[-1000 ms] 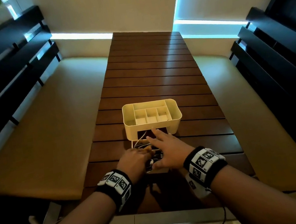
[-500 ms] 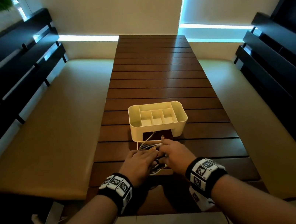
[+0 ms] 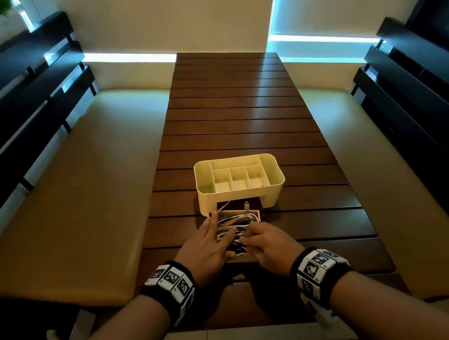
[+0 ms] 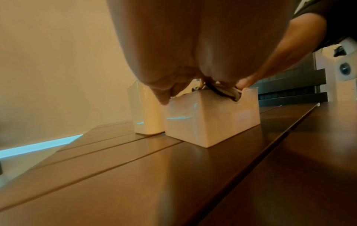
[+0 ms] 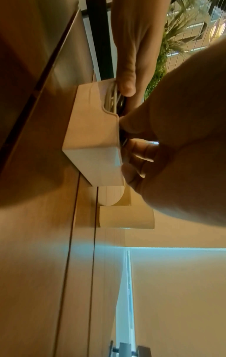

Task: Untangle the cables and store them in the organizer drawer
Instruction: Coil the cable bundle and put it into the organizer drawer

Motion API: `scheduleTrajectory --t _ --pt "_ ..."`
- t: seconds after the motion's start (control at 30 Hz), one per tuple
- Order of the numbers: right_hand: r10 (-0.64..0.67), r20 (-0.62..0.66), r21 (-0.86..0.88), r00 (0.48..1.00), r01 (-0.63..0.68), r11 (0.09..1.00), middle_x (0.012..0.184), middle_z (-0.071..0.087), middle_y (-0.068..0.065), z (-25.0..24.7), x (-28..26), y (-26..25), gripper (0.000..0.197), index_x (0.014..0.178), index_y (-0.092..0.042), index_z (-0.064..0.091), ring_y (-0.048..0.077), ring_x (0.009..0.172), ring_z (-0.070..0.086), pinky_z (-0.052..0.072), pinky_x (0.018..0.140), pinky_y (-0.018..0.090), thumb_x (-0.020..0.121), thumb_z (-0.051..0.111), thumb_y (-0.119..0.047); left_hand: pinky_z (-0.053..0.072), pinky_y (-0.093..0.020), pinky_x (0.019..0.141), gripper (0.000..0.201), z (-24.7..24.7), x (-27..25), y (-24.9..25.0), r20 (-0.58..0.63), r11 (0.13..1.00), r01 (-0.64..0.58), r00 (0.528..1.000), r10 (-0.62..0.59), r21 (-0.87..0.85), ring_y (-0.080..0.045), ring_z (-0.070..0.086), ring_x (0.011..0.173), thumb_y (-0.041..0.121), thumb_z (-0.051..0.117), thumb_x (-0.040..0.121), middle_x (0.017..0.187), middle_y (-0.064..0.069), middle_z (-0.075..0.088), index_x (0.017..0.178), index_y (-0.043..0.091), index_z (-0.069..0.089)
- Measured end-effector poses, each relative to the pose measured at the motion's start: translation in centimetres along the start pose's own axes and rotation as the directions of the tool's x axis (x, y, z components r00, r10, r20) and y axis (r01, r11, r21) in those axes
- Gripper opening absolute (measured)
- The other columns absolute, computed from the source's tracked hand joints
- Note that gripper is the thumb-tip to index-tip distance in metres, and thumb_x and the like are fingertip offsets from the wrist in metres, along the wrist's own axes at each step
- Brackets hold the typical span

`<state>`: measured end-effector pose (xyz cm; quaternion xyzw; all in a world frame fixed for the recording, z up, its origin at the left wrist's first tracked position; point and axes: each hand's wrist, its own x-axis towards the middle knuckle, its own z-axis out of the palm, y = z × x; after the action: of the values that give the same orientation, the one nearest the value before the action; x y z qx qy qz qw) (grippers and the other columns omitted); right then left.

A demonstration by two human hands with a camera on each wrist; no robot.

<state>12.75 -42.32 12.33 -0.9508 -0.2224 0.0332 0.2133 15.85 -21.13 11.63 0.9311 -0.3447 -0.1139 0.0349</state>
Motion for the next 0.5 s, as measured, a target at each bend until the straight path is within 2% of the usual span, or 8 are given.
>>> scheduleTrajectory --t 0.13,0.2,0.27,0.4,0.5 --pt "0.034 0.066 -0.014 0.997 -0.033 0.999 0.111 0.061 0.001 -0.9 0.4 -0.3 0.025 0.116 -0.015 0.072 0.021 0.098 0.059 0.05 0.087 0.035 0.097 0.058 -0.024 0.036 -0.049 0.113 0.062 -0.9 0.6 0.3 0.058 1.0 0.015 0.998 -0.014 -0.022 -0.037 0.005 0.151 0.051 0.028 0.103 0.163 -0.022 -0.014 0.158 0.027 0.01" --pt "0.059 0.078 -0.034 0.995 -0.057 0.998 0.111 0.06 0.001 -0.9 0.4 -0.4 0.026 0.118 -0.016 0.071 0.021 0.098 0.058 0.049 0.087 0.032 0.098 0.057 -0.025 0.04 -0.049 0.11 0.061 -1.3 0.9 0.3 0.065 0.999 0.029 0.998 -0.026 -0.039 -0.036 0.007 0.15 0.048 0.032 0.104 0.163 -0.02 -0.017 0.158 0.029 0.009" --pt "0.07 0.066 -0.046 0.995 -0.067 0.997 0.107 0.06 0.003 -0.7 0.1 -0.5 0.026 0.118 -0.017 0.071 0.023 0.095 0.059 0.046 0.081 0.028 0.098 0.057 -0.026 0.041 -0.049 0.108 0.069 -1.6 1.3 0.4 0.076 0.996 0.059 0.996 -0.054 -0.07 -0.036 0.011 0.149 0.048 0.038 0.103 0.163 -0.019 -0.019 0.158 0.029 0.002" --pt "0.075 0.059 -0.074 0.995 -0.071 0.995 0.107 0.058 0.004 -0.4 -0.2 -0.9 0.028 0.119 -0.015 0.07 0.022 0.097 0.055 0.042 0.079 0.028 0.1 0.053 -0.027 0.029 -0.049 0.116 0.094 -2.1 2.2 0.3 0.093 0.986 0.135 0.988 -0.127 -0.093 -0.036 0.016 0.146 0.054 0.052 0.095 0.164 -0.017 -0.012 0.156 0.025 -0.013" --pt "0.073 0.063 -0.09 0.995 -0.067 0.994 0.108 0.056 0.004 -0.3 -0.1 -0.9 0.028 0.118 -0.014 0.07 0.023 0.099 0.053 0.048 0.082 0.034 0.1 0.052 -0.026 0.023 -0.047 0.114 0.092 -2.2 2.3 0.3 0.072 0.991 0.112 0.992 -0.107 -0.07 -0.032 0.021 0.14 0.053 0.052 0.095 0.166 -0.009 0.009 0.158 0.023 -0.008"
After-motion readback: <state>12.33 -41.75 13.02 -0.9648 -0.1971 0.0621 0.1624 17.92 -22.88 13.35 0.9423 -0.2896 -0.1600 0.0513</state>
